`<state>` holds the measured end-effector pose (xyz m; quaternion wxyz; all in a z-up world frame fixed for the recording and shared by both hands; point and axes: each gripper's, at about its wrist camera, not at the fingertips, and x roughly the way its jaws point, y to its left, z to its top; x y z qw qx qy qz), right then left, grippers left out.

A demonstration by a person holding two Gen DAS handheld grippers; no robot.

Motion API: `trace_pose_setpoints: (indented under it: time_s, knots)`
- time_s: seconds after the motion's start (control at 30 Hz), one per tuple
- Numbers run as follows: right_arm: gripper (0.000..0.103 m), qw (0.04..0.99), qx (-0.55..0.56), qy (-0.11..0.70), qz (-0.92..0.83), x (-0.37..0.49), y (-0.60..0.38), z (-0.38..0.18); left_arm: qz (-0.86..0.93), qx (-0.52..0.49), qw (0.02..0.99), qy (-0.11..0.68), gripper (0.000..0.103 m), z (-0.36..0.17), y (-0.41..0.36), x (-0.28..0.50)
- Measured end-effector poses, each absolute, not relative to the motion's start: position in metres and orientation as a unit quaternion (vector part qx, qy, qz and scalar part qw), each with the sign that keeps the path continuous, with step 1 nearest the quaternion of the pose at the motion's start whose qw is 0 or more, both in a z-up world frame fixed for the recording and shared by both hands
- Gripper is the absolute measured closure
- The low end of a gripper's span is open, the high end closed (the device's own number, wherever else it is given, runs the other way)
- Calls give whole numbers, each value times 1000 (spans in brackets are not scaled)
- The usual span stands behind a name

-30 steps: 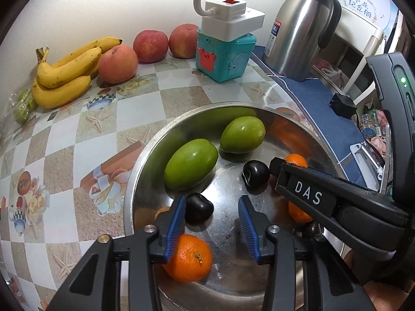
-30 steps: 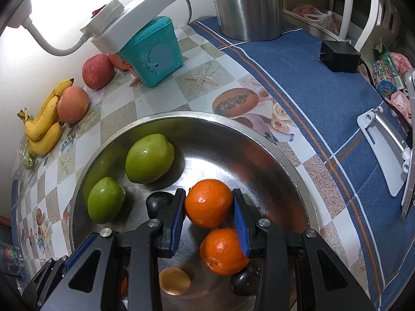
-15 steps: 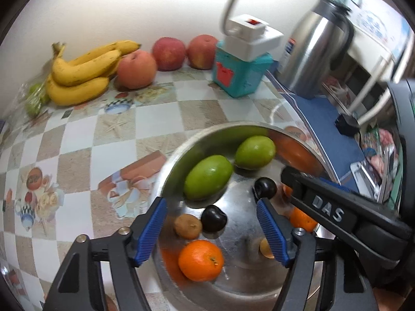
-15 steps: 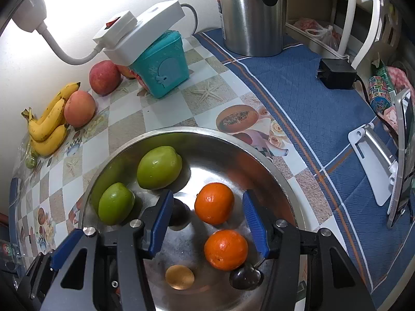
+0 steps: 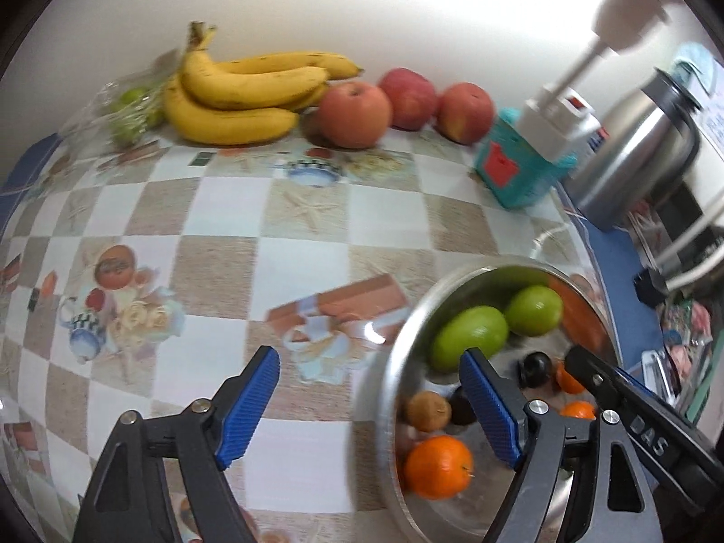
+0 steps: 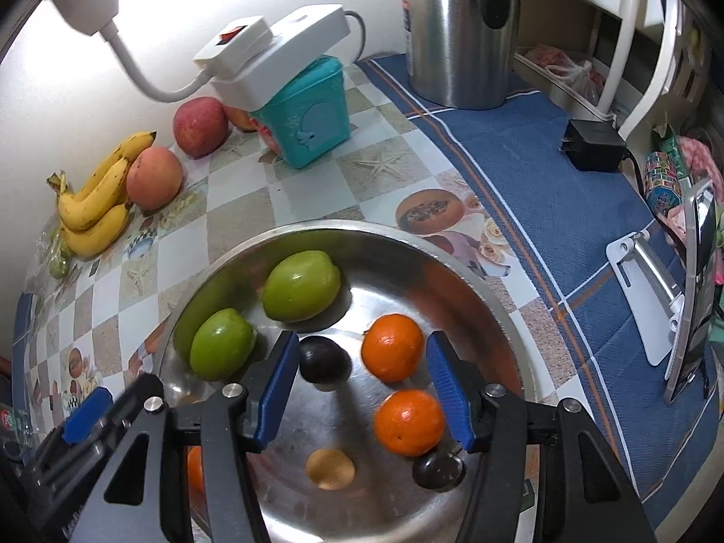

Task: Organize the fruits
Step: 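Withdraw both open tools from the steel bowl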

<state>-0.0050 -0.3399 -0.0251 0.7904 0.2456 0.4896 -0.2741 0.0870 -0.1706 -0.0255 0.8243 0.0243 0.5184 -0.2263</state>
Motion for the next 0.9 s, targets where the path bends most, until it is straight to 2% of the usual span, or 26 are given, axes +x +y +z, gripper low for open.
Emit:
trace_pose_setpoints:
  time_s: [0.1, 0.17, 0.2, 0.23, 0.3, 0.4, 0.6, 0.67, 0.7, 0.9]
  knots:
    - [43, 795, 242, 491, -263, -2, -332, -21, -206, 16, 827, 523, 14, -27, -160, 93]
    - [43, 797, 244, 491, -252, -1, -327, -19, -186, 11, 829, 527, 5, -30, -152, 99]
    - [42, 798, 244, 492, -249, 0, -325, -19, -179, 11, 830, 528, 3, -30, -149, 100]
    - [32, 798, 242, 494, -246, 1, -322, -18, -167, 10, 833, 528, 0, -31, -145, 101]
    - [24, 799, 237, 498, -241, 3, -317, -19, -148, 12, 837, 526, 0, -32, -138, 104]
    - [19, 799, 231, 503, -233, 5, -310, -20, -132, 19, 841, 524, 0, -34, -130, 106]
    - [18, 799, 214, 511, -235, 8, -301, -23, -114, 42, 843, 523, 0, -37, -124, 106]
    - [13, 796, 214, 515, -236, 8, -300, -25, -115, 47, 843, 524, 0, -37, -123, 104]
    - [7, 794, 212, 517, -238, 9, -299, -26, -116, 47, 843, 524, 0, -37, -122, 103]
    - [6, 793, 213, 517, -241, 4, -292, -26, -115, 56, 842, 524, 0, -34, -115, 96]
